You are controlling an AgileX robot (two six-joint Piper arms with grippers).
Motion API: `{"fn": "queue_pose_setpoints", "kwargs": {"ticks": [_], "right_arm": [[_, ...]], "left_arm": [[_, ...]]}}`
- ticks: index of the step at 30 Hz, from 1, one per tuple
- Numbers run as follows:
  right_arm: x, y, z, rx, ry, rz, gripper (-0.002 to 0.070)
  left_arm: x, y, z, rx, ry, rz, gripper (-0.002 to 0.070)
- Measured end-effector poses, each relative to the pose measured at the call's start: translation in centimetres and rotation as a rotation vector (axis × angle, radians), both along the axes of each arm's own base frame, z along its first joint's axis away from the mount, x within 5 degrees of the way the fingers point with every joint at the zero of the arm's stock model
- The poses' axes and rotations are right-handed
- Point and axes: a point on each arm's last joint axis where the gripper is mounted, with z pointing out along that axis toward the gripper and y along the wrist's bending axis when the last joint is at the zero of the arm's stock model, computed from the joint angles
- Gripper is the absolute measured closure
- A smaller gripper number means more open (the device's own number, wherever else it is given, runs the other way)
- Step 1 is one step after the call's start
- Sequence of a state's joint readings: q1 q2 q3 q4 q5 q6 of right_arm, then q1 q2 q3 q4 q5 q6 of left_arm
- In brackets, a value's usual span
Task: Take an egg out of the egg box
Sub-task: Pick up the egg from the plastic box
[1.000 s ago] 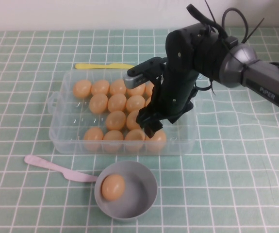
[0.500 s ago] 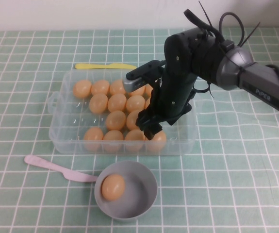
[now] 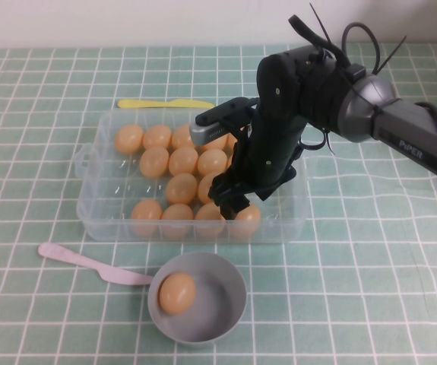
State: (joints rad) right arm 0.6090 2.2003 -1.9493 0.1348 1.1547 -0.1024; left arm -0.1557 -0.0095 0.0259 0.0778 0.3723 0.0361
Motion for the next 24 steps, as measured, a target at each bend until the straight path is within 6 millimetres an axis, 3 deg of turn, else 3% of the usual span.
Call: {"fn": "queue_pose_setpoints", "kwargs": {"ticks": [24], "right_arm": [[0.04, 0.20, -0.70, 0.004, 0.021, -0.001, 0.0151]], "left_arm": [[0.00, 0.00, 0.00, 0.000, 0.000, 0.000, 0.0680]]}}
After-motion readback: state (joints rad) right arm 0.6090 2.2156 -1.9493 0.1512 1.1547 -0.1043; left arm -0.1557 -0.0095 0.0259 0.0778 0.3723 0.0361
